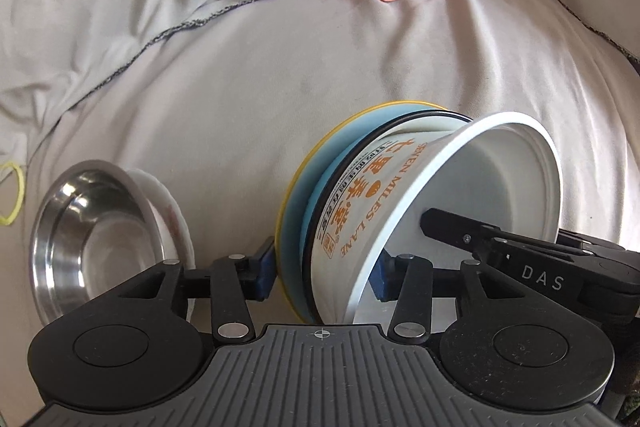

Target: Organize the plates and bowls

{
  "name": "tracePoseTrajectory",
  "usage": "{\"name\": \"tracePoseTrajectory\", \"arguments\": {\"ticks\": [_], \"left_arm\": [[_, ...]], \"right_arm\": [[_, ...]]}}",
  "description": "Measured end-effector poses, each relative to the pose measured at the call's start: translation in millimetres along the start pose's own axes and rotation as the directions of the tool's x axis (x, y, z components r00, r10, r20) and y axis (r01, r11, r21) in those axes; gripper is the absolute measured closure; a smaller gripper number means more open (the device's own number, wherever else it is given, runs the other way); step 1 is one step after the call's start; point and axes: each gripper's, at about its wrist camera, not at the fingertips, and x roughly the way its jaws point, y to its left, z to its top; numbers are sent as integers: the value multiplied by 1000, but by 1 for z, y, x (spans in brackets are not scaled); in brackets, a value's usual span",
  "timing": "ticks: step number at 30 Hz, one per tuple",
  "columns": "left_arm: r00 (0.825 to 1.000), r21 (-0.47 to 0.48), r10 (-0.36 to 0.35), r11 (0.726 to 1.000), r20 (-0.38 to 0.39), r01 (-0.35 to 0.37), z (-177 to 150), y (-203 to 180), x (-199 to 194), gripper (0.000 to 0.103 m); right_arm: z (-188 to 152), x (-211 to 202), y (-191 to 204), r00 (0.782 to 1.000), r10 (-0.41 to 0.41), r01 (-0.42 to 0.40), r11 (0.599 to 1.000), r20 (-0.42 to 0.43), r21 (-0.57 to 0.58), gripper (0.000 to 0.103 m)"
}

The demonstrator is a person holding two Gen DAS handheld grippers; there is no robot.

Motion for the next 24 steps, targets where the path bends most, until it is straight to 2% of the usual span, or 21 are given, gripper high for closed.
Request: {"name": "tracePoseTrajectory", "arguments": {"ticks": [4, 9, 14, 24], "left_arm": [[1000, 42, 24, 999, -8, -24, 3, -11, 2, 54], [997, 47, 34, 998, -65, -31, 3, -13, 11, 52], [999, 8, -9, 1000, -42, 9, 5, -8, 6, 55], [1000, 16, -28, 999, -1, 28, 6, -15, 0, 52]], "right_arm": [[-1, -3, 6, 999, -42, 43, 998, 29, -39, 65], [2, -3, 5, 1000, -16, 16, 1000, 15, -21, 65], [3, -1, 1, 1000, -16, 16, 1000, 9, -5, 65], [3, 1, -4, 1000, -16, 16, 1000, 0, 26, 64]]}}
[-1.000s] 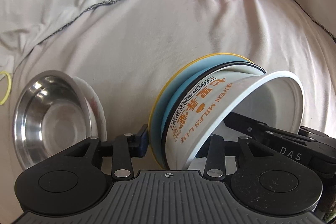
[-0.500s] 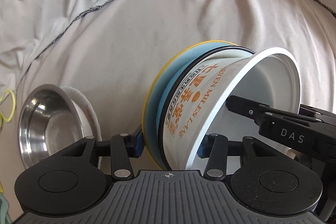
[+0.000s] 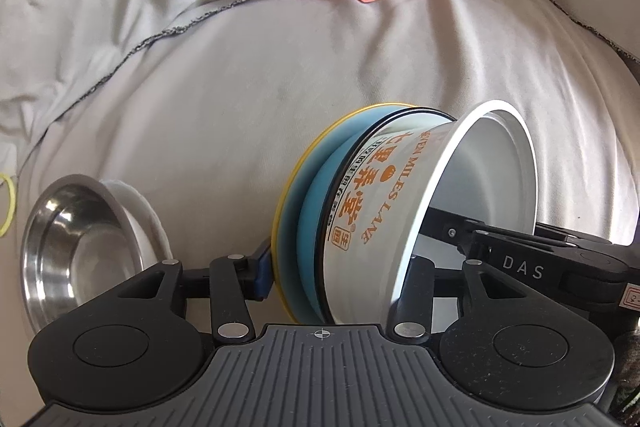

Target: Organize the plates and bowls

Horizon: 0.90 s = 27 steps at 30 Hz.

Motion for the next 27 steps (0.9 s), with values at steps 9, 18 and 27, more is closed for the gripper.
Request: {"name": "tracePoseTrajectory", "arguments": {"ticks": [9, 18, 27], "left_arm": [[1000, 15, 8, 1000, -11, -8, 4, -4, 1, 51], [998, 38, 43, 998, -55, -41, 6, -4, 12, 51], [999, 32, 23, 999, -36, -21, 7, 1, 12, 52]], "right_arm": [[1, 0, -4, 1000, 10, -10, 1000, -7, 14, 65], [1, 0, -4, 1000, 14, -14, 1000, -17, 12, 65], [-2, 1, 2, 1000, 5, -5, 1000, -22, -17, 63]]}}
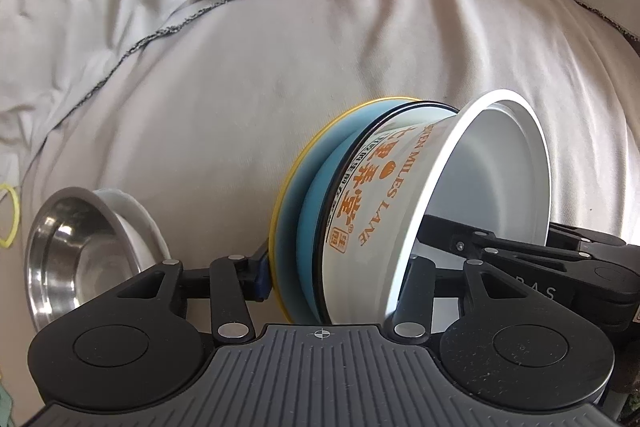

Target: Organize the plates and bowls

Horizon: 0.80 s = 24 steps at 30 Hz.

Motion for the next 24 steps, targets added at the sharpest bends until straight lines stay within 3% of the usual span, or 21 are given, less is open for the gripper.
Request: {"name": "tracePoseTrajectory", "arguments": {"ticks": [6, 10, 15, 18, 21, 24], "left_arm": [[999, -58, -50, 997, 18, 51, 3, 15, -1, 64], [998, -77, -48, 996, 45, 51, 6, 24, -4, 71], [998, -71, -29, 997, 51, 33, 6, 30, 4, 70], [998, -72, -28, 997, 51, 32, 6, 36, 9, 69], [999, -59, -23, 998, 48, 26, 4, 41, 11, 69], [998, -19, -11, 1000, 56, 12, 1, 40, 7, 69]], "right_arm": [[3, -2, -7, 999, 33, -33, 999, 0, 26, 62], [4, -3, -10, 998, 66, -66, 997, 8, 34, 60], [6, 7, -6, 995, 93, -92, 995, -30, 43, 58], [13, 11, -3, 992, 118, -114, 991, -51, 63, 48], [16, 15, -1, 991, 120, -116, 992, -67, 55, 49], [12, 24, 2, 988, 96, -91, 995, -124, 50, 58]]}}
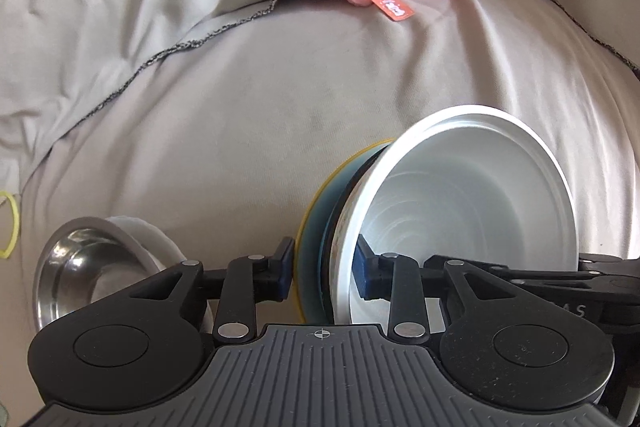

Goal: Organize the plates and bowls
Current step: 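Carry the bowl stack over the steel bowl on the flowered plate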

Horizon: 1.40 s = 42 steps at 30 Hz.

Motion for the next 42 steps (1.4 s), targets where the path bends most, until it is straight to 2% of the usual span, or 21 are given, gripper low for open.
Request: {"name": "tracePoseTrajectory", "arguments": {"ticks": [2, 4, 6, 9, 15, 23, 27, 33, 35, 39, 42], "left_arm": [[1000, 39, 14, 999, -10, -13, -4, -4, 1, 62], [999, 91, 36, 995, -24, -34, -11, -11, 7, 47], [998, 114, 50, 992, -29, -47, -16, -17, 10, 43], [998, 126, 56, 991, -17, -53, -18, -19, 7, 44], [996, 148, 83, 986, -40, -76, -19, -22, 8, 43], [990, 109, 110, 989, -89, -100, -19, -25, 12, 43], [987, 91, 93, 992, -128, -82, -17, -19, 16, 44], [986, 115, 101, 990, -133, -86, -17, -22, 20, 39], [987, 103, 84, 992, -138, -70, -16, -18, 21, 39], [986, 82, 62, 995, -152, -50, -14, -14, 23, 40], [984, 73, 58, 996, -167, -46, -10, -14, 23, 44]], "right_arm": [[-5, 3, 0, 1000, 19, -19, 1000, -18, 1, 57], [-8, 5, 2, 1000, 19, -19, 1000, -21, -4, 60], [-10, 4, 2, 1000, 19, -20, 1000, -15, -10, 61], [-11, 3, -4, 999, 43, -43, 999, -13, 11, 61], [-12, 5, -6, 999, 50, -50, 999, -8, 5, 61], [-12, 1, -6, 999, 36, -36, 999, 21, -1, 65], [-12, -5, -4, 999, 18, -17, 1000, 44, -15, 68], [-14, -2, 6, 999, -34, 36, 999, 37, -34, 66], [-12, 0, 6, 999, -33, 33, 999, 26, -20, 65], [-8, 3, 10, 999, -45, 45, 999, 12, -1, 64], [-7, 4, 14, 998, -63, 63, 998, 10, 4, 63]]}}
